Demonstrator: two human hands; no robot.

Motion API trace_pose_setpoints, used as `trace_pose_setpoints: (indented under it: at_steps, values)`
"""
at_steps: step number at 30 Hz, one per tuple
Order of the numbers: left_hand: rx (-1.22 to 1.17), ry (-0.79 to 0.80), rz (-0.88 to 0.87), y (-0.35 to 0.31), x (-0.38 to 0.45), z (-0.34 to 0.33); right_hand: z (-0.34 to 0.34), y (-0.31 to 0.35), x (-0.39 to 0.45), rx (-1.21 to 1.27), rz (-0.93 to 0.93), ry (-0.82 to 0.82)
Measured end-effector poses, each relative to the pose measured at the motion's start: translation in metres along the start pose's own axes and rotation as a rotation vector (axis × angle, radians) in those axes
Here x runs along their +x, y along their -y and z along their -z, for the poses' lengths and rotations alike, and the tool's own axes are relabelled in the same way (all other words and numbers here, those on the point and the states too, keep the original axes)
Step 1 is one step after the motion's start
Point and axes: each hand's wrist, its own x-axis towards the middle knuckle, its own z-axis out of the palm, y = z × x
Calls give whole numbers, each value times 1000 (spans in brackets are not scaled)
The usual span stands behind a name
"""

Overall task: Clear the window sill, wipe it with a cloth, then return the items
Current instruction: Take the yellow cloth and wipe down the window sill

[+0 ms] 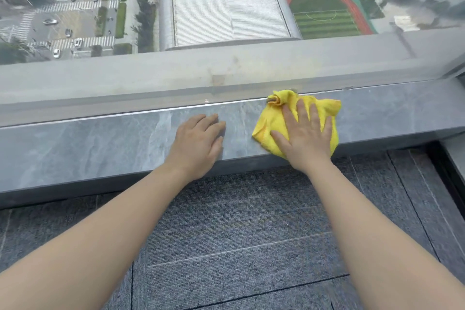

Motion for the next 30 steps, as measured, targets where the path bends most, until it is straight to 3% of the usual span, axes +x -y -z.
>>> trace_pose_setpoints:
  at_steps: [6, 9, 14, 22, 24, 30]
  values:
    - [25, -19, -17, 12, 0, 5, 4, 23, 20, 144, -379, -26]
    - [46, -18, 2, 22, -4, 10, 7, 42, 29, 214, -484, -30]
    - [45, -1, 32, 25, -4, 12, 3, 53, 24, 169, -346, -48]
    - [15, -16, -73, -5, 7, -2, -1, 20, -4, -10, 185, -21]
    - [5, -2, -71, -9, 10, 0, 1, 6, -5, 4, 161, -12]
    - [6, 11, -94, -15, 12, 1, 1, -16, 2, 116, -221, -81]
